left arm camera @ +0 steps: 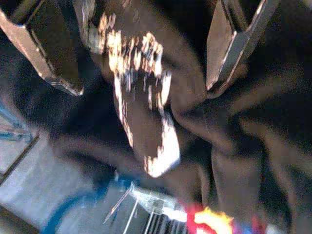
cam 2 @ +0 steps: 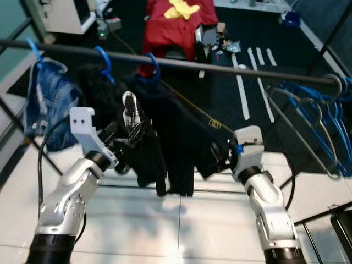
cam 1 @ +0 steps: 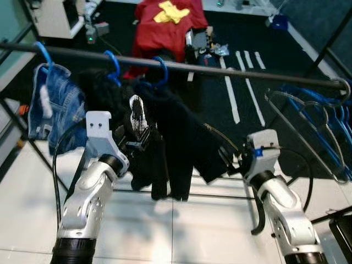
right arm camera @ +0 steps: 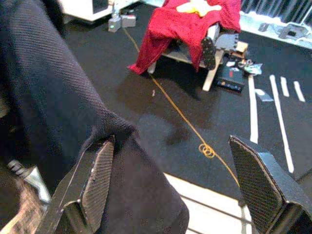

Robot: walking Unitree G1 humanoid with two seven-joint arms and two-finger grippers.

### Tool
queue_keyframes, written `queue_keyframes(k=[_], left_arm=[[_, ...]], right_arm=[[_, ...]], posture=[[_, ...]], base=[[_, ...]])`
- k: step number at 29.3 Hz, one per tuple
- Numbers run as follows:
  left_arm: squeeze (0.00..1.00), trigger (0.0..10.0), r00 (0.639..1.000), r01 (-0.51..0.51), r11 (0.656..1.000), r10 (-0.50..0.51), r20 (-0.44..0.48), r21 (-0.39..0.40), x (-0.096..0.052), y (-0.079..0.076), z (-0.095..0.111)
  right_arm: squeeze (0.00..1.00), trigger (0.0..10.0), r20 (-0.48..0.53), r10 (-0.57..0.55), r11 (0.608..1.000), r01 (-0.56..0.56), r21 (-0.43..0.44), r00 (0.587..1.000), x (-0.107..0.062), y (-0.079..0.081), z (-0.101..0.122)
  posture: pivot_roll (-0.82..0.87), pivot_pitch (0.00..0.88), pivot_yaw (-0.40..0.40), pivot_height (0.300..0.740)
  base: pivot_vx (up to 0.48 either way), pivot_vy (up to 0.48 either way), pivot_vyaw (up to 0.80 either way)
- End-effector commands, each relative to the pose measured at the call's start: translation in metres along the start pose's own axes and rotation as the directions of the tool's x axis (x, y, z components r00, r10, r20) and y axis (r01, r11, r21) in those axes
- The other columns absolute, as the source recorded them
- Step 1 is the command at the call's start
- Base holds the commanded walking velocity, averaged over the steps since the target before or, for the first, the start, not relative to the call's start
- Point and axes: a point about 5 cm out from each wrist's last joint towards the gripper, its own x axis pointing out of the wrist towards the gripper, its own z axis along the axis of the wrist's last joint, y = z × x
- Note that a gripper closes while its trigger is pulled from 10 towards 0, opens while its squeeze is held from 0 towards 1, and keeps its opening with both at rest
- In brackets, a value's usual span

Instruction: Hang hanger

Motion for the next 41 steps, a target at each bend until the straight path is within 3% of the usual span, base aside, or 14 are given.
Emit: queue_keyframes(k=[1, 10, 12, 21, 24, 26, 30, 33, 35, 41], left_arm=[[0.0, 10.0, 1.0, 0.002, 1.0, -0.002, 0.006, 0.002, -0.003, -0.001, 0.001], [0.0, 10.0, 0.998, 0.041, 0.999, -0.04, 0.039, -0.019, 0.0, -0.011, 0.013], [0.0, 10.0, 0.998, 0.043, 0.999, -0.042, 0.04, -0.021, 0.0, -0.014, 0.013], [0.0, 10.0, 0.999, 0.019, 1.0, -0.018, 0.029, -0.007, 0.001, -0.01, 0.011], [0.0, 10.0, 1.0, -0.003, 0.999, 0.002, 0.01, 0.032, 0.001, -0.006, 0.009], [0.0, 10.0, 1.0, -0.021, 0.998, 0.021, 0.005, 0.063, 0.004, -0.004, 0.009], [0.0, 10.0, 0.999, -0.05, 0.996, 0.049, 0.02, 0.072, 0.008, -0.004, 0.013], [0.0, 10.0, 0.997, -0.075, 0.994, 0.072, 0.04, 0.075, 0.011, -0.004, 0.018], [0.0, 10.0, 0.992, -0.101, 0.993, 0.096, 0.083, 0.061, 0.018, -0.007, 0.029], [0.0, 10.0, 0.984, -0.07, 0.997, 0.065, 0.168, 0.024, 0.027, -0.021, 0.05]], right_arm=[[0.0, 10.0, -0.012, 0.012, 1.0, -0.012, 0.011, 1.0, -0.002, 0.003, -0.004], [0.0, 10.0, 0.001, 0.032, 0.999, -0.032, 0.014, 0.999, -0.002, 0.006, -0.001], [0.0, 10.0, 0.062, 0.056, 0.996, -0.061, 0.068, 0.996, -0.003, 0.008, 0.01], [0.0, 10.0, 0.131, 0.074, 0.99, -0.089, 0.11, 0.989, -0.005, 0.007, 0.028], [0.0, 10.0, 0.118, 0.031, 0.995, -0.041, 0.086, 0.993, -0.004, 0.002, 0.028], [0.0, 10.0, 0.019, -0.01, 1.0, 0.01, 0.001, 1.0, 0.0, 0.001, 0.014], [0.0, 10.0, -0.067, -0.004, 0.998, -0.001, -0.061, 0.998, 0.003, 0.011, 0.0], [0.0, 10.0, -0.092, 0.017, 0.998, -0.022, -0.055, 0.996, 0.004, 0.019, -0.004], [0.0, 10.0, -0.08, 0.033, 0.999, -0.034, 0.001, 0.996, 0.006, 0.027, -0.002], [0.0, 10.0, -0.076, 0.063, 0.997, -0.06, 0.043, 0.995, 0.008, 0.038, -0.001]], posture=[[-0.03, 0.144, -0.07, 0.74], [-0.02, 0.147, -0.067, 0.74], [-0.02, 0.147, -0.064, 0.74], [-0.03, 0.147, -0.062, 0.74], [-0.03, 0.147, -0.059, 0.74], [-0.03, 0.144, -0.053, 0.74], [-0.02, 0.139, -0.052, 0.74], [-0.02, 0.139, -0.052, 0.74], [-0.02, 0.134, -0.044, 0.74], [-0.03, 0.127, -0.034, 0.74]], base=[[0.0, 0.0, 0.0], [0.0, 0.0, 0.0], [0.0, 0.0, 0.0], [0.0, 0.0, 0.0], [0.0, 0.0, 0.0], [0.0, 0.0, 0.0], [0.0, 0.0, 0.0], [0.0, 0.0, 0.0], [0.0, 0.0, 0.0], [0.0, 0.0, 0.0]])
